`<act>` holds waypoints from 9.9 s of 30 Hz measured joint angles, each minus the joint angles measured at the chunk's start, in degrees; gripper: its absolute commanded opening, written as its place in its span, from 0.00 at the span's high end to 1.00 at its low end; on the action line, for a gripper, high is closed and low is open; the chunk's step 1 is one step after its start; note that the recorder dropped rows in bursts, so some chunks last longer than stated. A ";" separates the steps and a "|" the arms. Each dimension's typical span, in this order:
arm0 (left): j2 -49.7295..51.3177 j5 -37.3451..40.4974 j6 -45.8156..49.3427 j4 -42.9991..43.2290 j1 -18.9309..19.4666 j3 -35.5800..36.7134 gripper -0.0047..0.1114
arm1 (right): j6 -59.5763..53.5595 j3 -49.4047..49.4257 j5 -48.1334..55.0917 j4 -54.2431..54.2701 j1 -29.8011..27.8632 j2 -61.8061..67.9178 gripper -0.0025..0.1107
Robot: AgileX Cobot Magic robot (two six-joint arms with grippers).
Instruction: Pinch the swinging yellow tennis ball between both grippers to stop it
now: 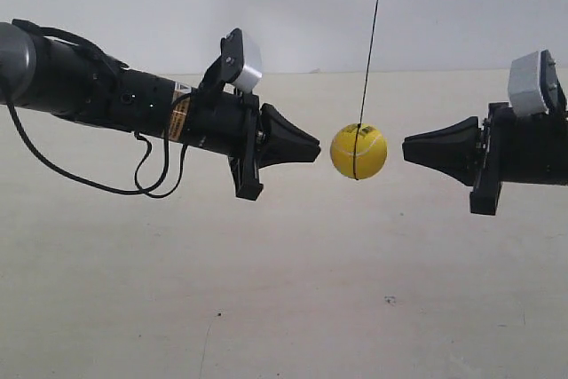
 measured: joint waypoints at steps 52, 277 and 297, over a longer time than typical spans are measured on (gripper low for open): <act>2.75 -1.90 8.54 -12.40 0.00 0.00 0.92 | -2.92 -2.37 -0.23 5.94 4.26 4.49 0.98; -118.19 36.85 -32.92 6.74 2.09 39.20 0.92 | -45.94 37.67 66.91 91.96 4.69 -106.52 0.98; -118.19 36.85 -33.02 6.74 2.09 39.20 0.92 | -48.15 43.87 87.54 93.92 4.69 -106.52 0.98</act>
